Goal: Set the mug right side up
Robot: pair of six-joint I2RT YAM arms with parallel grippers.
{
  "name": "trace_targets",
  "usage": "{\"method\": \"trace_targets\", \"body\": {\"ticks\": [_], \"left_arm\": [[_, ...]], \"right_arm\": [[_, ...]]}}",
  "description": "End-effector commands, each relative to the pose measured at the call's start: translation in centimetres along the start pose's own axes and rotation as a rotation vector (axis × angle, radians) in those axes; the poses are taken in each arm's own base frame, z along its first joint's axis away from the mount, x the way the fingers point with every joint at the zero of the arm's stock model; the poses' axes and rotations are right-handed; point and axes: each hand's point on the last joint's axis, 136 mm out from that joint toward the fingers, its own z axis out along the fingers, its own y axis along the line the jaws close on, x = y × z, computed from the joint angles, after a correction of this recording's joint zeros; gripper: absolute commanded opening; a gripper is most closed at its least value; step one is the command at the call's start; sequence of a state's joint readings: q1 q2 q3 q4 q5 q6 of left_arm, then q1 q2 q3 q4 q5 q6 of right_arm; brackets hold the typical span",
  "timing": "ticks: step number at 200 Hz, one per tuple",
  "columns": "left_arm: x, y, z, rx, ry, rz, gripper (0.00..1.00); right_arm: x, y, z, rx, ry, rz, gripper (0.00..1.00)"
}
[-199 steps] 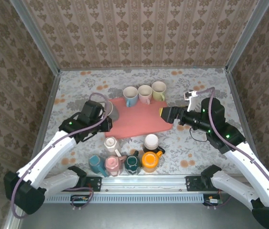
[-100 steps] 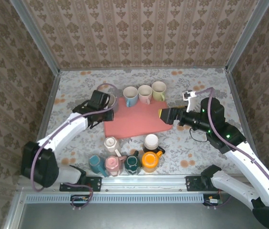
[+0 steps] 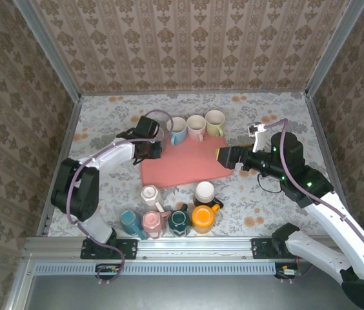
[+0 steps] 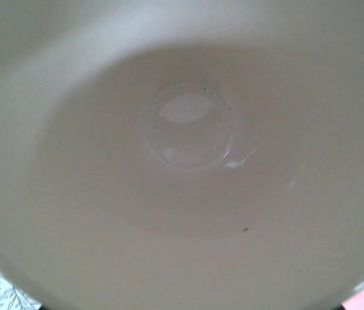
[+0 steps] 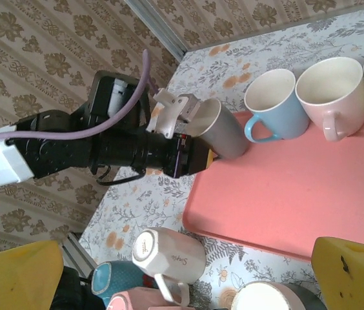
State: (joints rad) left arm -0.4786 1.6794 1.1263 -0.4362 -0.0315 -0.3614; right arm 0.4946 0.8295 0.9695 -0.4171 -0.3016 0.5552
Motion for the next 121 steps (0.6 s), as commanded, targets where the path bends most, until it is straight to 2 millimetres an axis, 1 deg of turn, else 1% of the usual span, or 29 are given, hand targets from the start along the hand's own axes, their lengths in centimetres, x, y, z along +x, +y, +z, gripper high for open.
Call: {"method": "trace_targets", "body": {"ticks": [1,31,48,78,106,107,109,121], "left_arm": [[-3.3,0.1,-0.2,-0.021,-0.08,0.022,0.02],[-3.4,0.4,0.8,-0.041,-0.061,0.025,0.06],[-3.3,0.7,1.3,-0.05,-0.052,0.02,0.1],[-3.1,0.4,1.9,-0.038,-0.043,0.021,0.14],[-3.3,0.2,2.2,-0.031,-0.04,0.028,0.24],[-3.5,0.8,2.2,-0.038,-0.042,0.016,0.24],[-3.6,1.3,2.2,-0.042,-0.042,0.006,0.24],[-3.6,1.5,2.2,-0.042,-0.046,0.001,0.25]], "right_arm": [[-0.2,0.2,-0.5,0.011,-0.006,-0.025,1.0],[0.1,0.2,-0.5,0.004,0.002,-0.024,1.0],[0.3,0.1,-0.6,0.005,0.006,-0.028,1.0],[0.4,0.0,-0.4,0.004,0.009,-0.03,1.0],[0.3,0.2,0.0,-0.009,0.015,-0.022,1.0],[0.3,0.2,0.0,-0.009,0.015,-0.022,1.0],[0.3,0.3,0.0,-0.01,0.017,-0.022,1.0],[0.3,0.3,0.1,-0.012,0.02,-0.02,1.0]]}}
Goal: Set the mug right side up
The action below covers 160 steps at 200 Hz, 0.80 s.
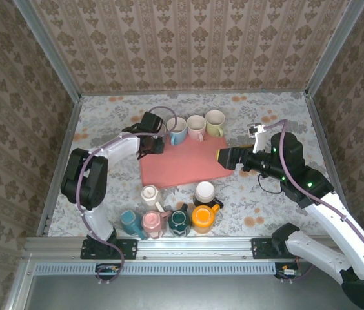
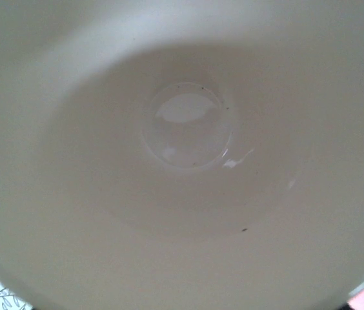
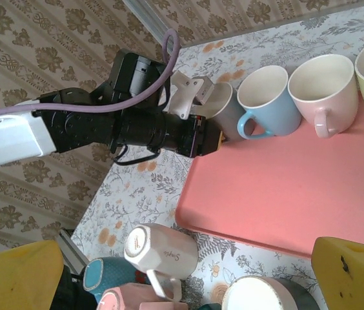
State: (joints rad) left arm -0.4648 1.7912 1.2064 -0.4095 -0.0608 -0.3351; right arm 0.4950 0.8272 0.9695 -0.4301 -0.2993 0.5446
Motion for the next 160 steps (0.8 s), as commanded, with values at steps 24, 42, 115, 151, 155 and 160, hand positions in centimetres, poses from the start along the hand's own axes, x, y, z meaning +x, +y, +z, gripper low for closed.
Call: {"method": "trace_targets", "body": {"ticks": [24,42,115,151,155,160], "left_arm": [[-1.6,0.9,-0.8,0.017,-0.057,-0.027,0.35],[-1.2,0.8,-1.6,0.033,-0.074,-0.047,0.45],[1.0,-1.4,-9.9,0.141,-0.16,-0.052,0.5],[3.2,-2.3,-16.3,0.176,-0.235,0.018,0.5],[3.6,-2.3,-16.8,0.184,-0.237,0.019,0.5],[4.0,-2.4,-17.4,0.196,-0.237,0.017,0.5]], "right_arm": [[0.2,0.4,0.0,-0.018,0.015,-0.014,1.0],[0.4,0.5,0.0,-0.019,0.022,-0.018,1.0],[1.9,0.4,0.3,-0.013,0.115,-0.077,1.0],[5.8,1.3,1.8,0.012,0.301,-0.247,0.99],[6.3,1.4,2.0,0.023,0.325,-0.275,0.99],[7.0,1.5,2.4,0.03,0.354,-0.308,0.98]]}}
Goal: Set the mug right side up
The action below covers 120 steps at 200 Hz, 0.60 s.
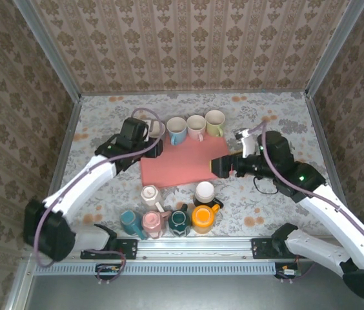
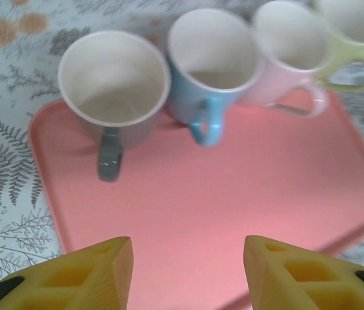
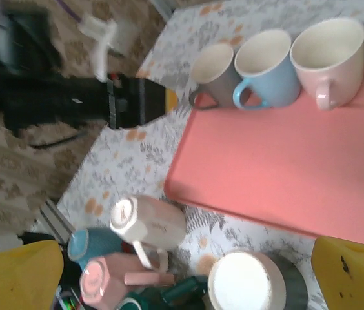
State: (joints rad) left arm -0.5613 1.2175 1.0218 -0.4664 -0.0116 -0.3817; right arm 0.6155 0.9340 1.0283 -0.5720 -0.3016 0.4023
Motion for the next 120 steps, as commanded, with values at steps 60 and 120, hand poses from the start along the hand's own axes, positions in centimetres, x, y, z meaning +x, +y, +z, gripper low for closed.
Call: {"method": "trace_targets", "body": {"ticks": [60,120], "left_arm": [[7.9,0.1,-6.1,0.085,0.166,0.01,0.54],[9.4,0.4,-7.6,0.106,0.191,0.089,0.55]], "right_arm": [[8.0,6.8,4.2,-0.158,0.305,-0.701,0.95],[16.1,8.5,7.8,-0.325,0.555,-1.093,1.0]]}}
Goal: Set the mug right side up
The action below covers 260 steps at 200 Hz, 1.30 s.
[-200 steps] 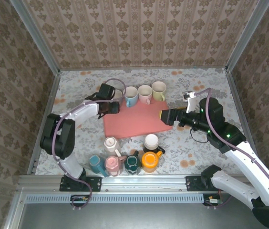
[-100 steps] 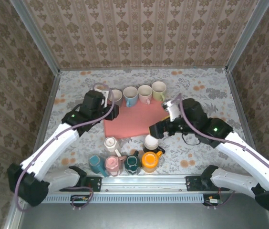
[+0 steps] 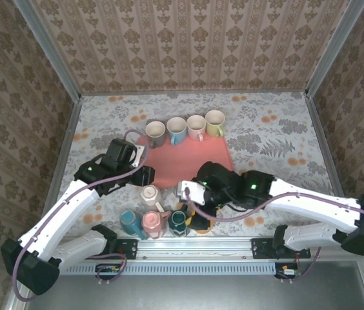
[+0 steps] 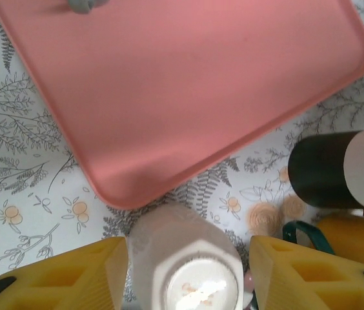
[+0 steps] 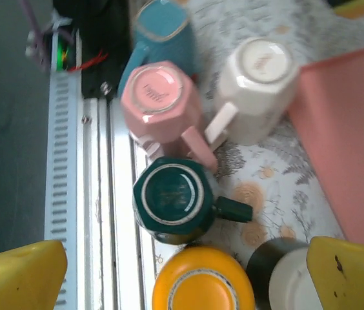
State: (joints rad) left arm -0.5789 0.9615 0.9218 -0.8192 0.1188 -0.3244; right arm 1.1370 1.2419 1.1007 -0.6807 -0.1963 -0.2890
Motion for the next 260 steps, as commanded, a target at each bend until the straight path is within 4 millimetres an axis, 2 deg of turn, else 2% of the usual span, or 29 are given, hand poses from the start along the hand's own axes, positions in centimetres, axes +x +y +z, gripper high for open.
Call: {"method": "trace_targets", "body": {"ticks": [1,11,18,47,87,113,149,193,226,260], "left_arm": [[0.7,-0.2,-1.6,0.028,-0.044,0.035,0.55],[0.5,-0.2,-2.2,0.031,-0.072,0.035,0.55],[0.5,-0.2,-2.5,0.028,-0.08,0.037,0.55],[0.7,0.2,-3.0,0.0,-0.088,0.058,0.55],[0.5,-0.1,-3.0,0.007,-0.109,0.07,0.55],[0.6,0.0,-2.5,0.008,-0.108,0.071,0.55],[0.5,0.0,-2.8,0.006,-0.119,0.074,0.55],[0.5,0.1,-2.8,0.0,-0.12,0.072,0.55],[0.5,0.2,-2.8,-0.006,-0.12,0.071,0.55],[0.5,0.2,-2.7,-0.007,-0.122,0.069,0.55]], "right_arm": [[1.4,1.3,2.9,-0.07,0.109,-0.159,1.0],[1.5,1.5,3.6,-0.076,0.135,-0.155,1.0],[2.0,1.5,4.8,-0.084,0.174,-0.143,1.0],[2.3,1.0,6.9,-0.056,0.214,-0.095,1.0],[3.0,-0.7,8.7,0.03,0.265,-0.056,1.0],[3.1,-0.6,9.6,0.028,0.278,-0.036,1.0],[4.0,-0.4,11.1,0.013,0.314,-0.024,0.99],[4.0,-0.2,11.5,-0.004,0.32,-0.029,0.77],[3.5,-0.4,10.4,0.012,0.309,-0.05,0.48],[2.4,-1.0,8.9,0.057,0.252,-0.066,0.39]]}}
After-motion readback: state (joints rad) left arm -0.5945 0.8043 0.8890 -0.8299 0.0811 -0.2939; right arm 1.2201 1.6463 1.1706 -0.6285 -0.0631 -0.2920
